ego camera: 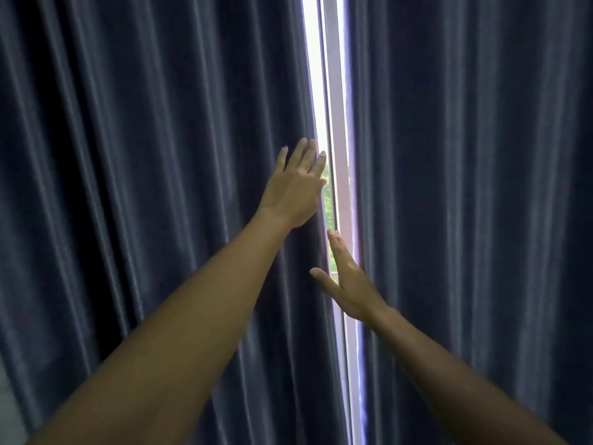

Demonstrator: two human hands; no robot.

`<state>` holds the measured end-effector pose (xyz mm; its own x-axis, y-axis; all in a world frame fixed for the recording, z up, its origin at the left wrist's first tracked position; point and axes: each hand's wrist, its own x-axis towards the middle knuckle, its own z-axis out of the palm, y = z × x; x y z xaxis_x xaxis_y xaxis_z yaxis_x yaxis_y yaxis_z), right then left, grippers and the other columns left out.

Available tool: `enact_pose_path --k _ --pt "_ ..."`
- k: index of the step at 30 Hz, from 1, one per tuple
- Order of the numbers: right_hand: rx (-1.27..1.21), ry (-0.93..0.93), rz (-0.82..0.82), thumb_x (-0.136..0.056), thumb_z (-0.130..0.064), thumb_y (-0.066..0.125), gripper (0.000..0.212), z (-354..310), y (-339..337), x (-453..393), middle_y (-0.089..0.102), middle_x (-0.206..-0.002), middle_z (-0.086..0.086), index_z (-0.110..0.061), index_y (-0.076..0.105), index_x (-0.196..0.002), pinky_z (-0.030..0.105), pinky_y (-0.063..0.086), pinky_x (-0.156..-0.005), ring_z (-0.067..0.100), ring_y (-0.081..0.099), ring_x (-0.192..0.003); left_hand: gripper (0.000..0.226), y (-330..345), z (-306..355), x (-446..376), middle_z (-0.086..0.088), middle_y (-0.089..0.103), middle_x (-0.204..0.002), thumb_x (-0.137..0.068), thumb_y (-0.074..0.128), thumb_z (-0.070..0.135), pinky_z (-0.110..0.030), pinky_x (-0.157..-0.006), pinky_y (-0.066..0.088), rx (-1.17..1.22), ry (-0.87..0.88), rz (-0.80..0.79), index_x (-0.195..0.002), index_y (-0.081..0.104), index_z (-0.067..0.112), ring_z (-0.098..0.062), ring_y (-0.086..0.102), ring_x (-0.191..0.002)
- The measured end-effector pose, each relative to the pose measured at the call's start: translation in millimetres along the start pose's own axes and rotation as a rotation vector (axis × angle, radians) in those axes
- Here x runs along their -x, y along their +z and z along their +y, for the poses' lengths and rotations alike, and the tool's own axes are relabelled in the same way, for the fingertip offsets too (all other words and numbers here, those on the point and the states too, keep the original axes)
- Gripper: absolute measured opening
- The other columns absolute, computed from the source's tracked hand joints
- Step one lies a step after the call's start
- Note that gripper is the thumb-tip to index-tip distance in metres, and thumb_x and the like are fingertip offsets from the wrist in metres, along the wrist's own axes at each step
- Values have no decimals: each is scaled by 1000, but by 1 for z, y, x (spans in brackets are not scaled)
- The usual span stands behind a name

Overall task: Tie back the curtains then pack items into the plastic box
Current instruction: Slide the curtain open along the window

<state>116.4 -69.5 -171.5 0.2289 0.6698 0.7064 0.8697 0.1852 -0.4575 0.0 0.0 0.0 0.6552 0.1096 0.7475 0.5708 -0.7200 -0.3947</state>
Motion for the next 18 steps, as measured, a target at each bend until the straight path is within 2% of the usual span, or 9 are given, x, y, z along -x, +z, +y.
enact_pose_path --k 2,5,7,9,12,14,18 --pt "-83 14 57 -86 -68 48 88 13 3 -21 -5 -159 -21 -45 -9 -149 31 17 -116 0 -1 -146 54 11 -1 -24 -13 13 -159 -103 29 34 -47 -120 5 -65 11 19 -150 23 9 -25 4 -148" --pt "-112 14 51 -84 -68 50 93 35 13 -51 -7 -159 -20 -46 -14 -147 28 21 -112 1 6 -145 55 29 -3 -58 -15 16 -158 -102 31 37 -45 -119 2 -177 47 40 -148 28 7 -26 7 -148" --pt "-115 -36 43 -89 -65 43 86 47 26 -68 -7 -160 -16 -41 -13 -149 30 19 -116 3 5 -146 56 39 -2 -76 -16 21 -156 -101 32 40 -45 -118 1 -312 61 45 -145 34 6 -27 13 -147" --pt "-69 -119 84 -97 -55 33 73 56 43 -82 -4 -162 -7 -31 -9 -152 40 15 -121 8 0 -148 58 49 -3 -89 -18 24 -154 -100 32 42 -46 -118 0 -437 42 51 -144 36 5 -28 17 -146" --pt "-79 -256 169 -101 -39 28 63 50 76 -92 -3 -161 -1 -27 -7 -153 42 10 -120 12 -4 -148 67 61 -20 -95 -18 13 -157 -99 25 51 -45 -117 -7 -496 -38 0 -151 16 10 -29 8 -147" --pt "-99 -304 213 -102 -37 24 61 41 100 -96 -5 -160 2 -30 -12 -151 39 7 -120 17 -4 -149 72 68 -49 -83 -15 5 -159 -97 20 58 -45 -116 -10 -565 -107 -44 -153 4 14 -28 2 -148" --pt "-164 -325 179 -102 -43 16 59 4 149 -109 -4 -160 7 -32 -16 -150 43 4 -119 22 -4 -149 76 68 -112 -47 -14 -3 -160 -95 17 62 -45 -116 -13 -763 -233 -131 -152 -2 15 -26 -5 -148"
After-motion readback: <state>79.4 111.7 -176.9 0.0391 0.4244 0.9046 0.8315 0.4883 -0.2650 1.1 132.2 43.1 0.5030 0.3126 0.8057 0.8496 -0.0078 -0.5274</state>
